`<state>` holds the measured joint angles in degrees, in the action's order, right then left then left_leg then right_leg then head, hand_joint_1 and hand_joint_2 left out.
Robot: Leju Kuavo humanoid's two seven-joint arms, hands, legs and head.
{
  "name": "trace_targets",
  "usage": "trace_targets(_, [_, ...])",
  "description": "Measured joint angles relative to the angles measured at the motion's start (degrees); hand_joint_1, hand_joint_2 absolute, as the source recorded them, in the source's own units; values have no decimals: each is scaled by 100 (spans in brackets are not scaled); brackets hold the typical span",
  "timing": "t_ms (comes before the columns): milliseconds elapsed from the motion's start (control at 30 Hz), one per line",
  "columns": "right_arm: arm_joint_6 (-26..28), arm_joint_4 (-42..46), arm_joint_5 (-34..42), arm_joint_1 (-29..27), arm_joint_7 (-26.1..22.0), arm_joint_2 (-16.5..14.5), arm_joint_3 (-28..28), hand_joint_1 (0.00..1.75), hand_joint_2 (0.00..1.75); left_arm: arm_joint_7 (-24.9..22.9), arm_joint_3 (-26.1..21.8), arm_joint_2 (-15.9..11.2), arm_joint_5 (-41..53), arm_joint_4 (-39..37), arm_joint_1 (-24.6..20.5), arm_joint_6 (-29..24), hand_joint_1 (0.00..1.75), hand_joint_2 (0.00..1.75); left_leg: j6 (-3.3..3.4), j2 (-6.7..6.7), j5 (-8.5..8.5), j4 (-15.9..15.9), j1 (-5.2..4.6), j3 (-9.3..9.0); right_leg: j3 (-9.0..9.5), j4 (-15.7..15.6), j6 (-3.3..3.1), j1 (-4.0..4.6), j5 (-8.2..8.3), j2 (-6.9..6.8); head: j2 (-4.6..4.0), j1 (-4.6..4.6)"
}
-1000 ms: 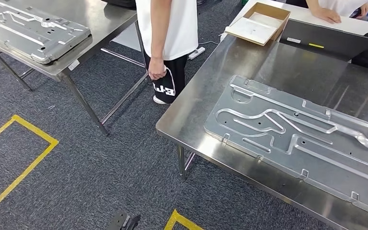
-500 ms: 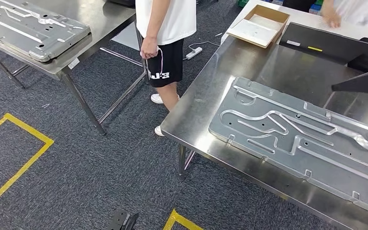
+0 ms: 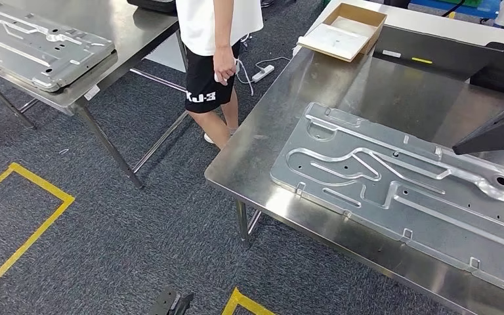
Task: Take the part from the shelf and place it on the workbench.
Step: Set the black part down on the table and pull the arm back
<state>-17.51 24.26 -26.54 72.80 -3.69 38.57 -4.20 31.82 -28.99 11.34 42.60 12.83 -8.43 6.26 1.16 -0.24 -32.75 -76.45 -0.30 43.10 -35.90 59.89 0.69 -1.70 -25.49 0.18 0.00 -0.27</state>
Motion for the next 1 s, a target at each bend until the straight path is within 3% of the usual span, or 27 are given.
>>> trace_targets(33, [-73, -17, -15, 17, 48, -5, 0, 0, 0, 0, -3, -1, 0, 0, 0, 5, 0, 0, 35, -2, 145, 156, -7, -58, 7, 0, -3, 15, -2, 6, -1, 0])
trace_targets(133, [-990, -127, -309, 264, 388, 33, -57, 0, 0, 10, -21, -20, -1, 0, -5, 40, 0, 0, 202, -11, 692, 1329, -65, -581, 11, -1, -1, 45, -7, 23, -1, 1])
trace_targets(167, [-1513, -166, -551, 404, 516, 88, -173, 0, 0, 15, -29, -29, -2, 0, -6, 49, 0, 0, 232, -10, 763, 1576, -86, -693, 4, -4, 15, 45, -4, 24, -1, 1])
trace_targets(233, [-2219, -168, -904, 601, 666, 200, -498, 0, 0, 17, -39, -41, -1, 0, 2, 37, 0, 0, 242, -5, 783, 1719, -102, -756, 2, -34, 69, 40, 15, 19, -1, 3])
trace_targets(267, [-2240, -142, -941, 628, 719, 222, -618, 0, 0, 13, -42, -42, -1, 0, 7, 15, 0, 0, 248, 0, 813, 1770, -92, -777, 8, -55, 101, 35, 20, 18, -1, 3])
trace_targets(333, [-1588, -141, -883, 679, 864, 201, -658, 0, 0, 17, -44, -38, -3, 0, -3, -17, 0, 0, 279, 20, 884, 1900, -64, -828, -32, 46, 138, 30, -93, 15, -1, 9])
trace_targets(400, [-1009, -296, -1129, 997, 1190, 181, -743, 0, 0, 32, -46, -34, -11, 0, -29, -3, 0, 0, 301, 32, 933, 1969, -66, -837, -263, 593, 136, 28, -472, 10, -2, 13])
trace_targets(467, [-1350, -490, -1507, 1581, 1414, 184, -963, 0, 0, 46, -53, -43, -32, 0, -19, 26, 0, 0, 305, 23, 944, 1970, -102, -818, -549, 1290, 116, 32, -842, 12, -2, 13])
trace_targets(500, [-1957, -573, -1714, 1958, 1448, 166, -1109, 0, 0, 58, -61, -52, -47, 0, 2, 36, 0, 0, 303, 16, 945, 1969, -124, -814, -595, 1443, 109, 25, -882, 11, -2, 13])
trace_targets(533, [-2741, -653, -1954, 2397, 1460, 137, -1279, 0, 0, 72, -72, -63, -60, 0, 26, 44, 0, 0, 298, 8, 944, 1966, -146, -811, -539, 1385, 115, 9, -799, 9, -2, 11])
trace_targets(600, [-4430, -844, -2440, 3286, 1462, 18, -1697, 0, 0, 98, -97, -88, -80, 0, 68, 46, 0, 0, 275, -12, 933, 1951, -179, -806, -182, 733, 199, -53, -420, 0, 0, 12])
trace_targets(633, [-5023, -969, -2638, 3678, 1451, -63, -1898, 0, 0, 108, -111, -105, -90, -1, 81, 43, 0, 0, 247, -27, 924, 1929, -197, -792, 2, 369, 240, -70, -278, -2, 0, 14])
trace_targets(667, [-5362, -1145, -2802, 4032, 1432, -181, -2087, 0, 0, 118, -131, -124, -101, -2, 93, 39, 0, 0, 217, -44, 920, 1900, -210, -773, 115, 122, 236, -83, -207, 2, 0, 15])
trace_targets(767, [-5316, -1714, -3148, 5060, 1382, -596, -2603, 0, 0, 137, -189, -160, -132, -14, 126, 19, 0, 0, 135, -85, 942, 1870, -252, -686, 91, 24, 93, -104, -213, 0, -1, 10])
trace_targets(833, [-5095, -1910, -3323, 5509, 1395, -879, -2866, 0, 0, 141, -203, -170, -146, -23, 142, -1, 0, 0, 43, -65, 850, 1762, -239, -629, 81, 39, 47, -118, -211, -1, -2, 1])
trace_targets(867, [-5041, -1946, -3399, 5629, 1387, -1009, -2930, 0, 0, 143, -206, -167, -149, -25, 136, -7, 0, 0, -25, -32, 720, 1556, -209, -557, 98, 38, 27, -117, -211, 7, -2, -7])
trace_targets(933, [-4966, -2007, -3583, 5791, 1275, -1217, -3020, 0, 0, 148, -211, -142, -155, -27, 99, -9, 0, 0, -135, 47, 380, 847, -139, -273, 126, 37, 2, -88, -220, 28, -1, -22])
trace_targets(967, [-4862, -2036, -3649, 5851, 1214, -1299, -3072, 0, 0, 147, -215, -126, -157, -27, 80, -9, 0, 0, -139, 70, 248, 480, -115, -100, 131, 39, -9, -70, -224, 34, -1, -29])
trace_targets(1000, [-4636, -2063, -3672, 5888, 1200, -1360, -3112, 0, 0, 145, -219, -109, -157, -28, 72, -12, 0, 0, -100, 79, 215, 263, -113, 18, 134, 38, -19, -46, -226, 44, -1, -35])
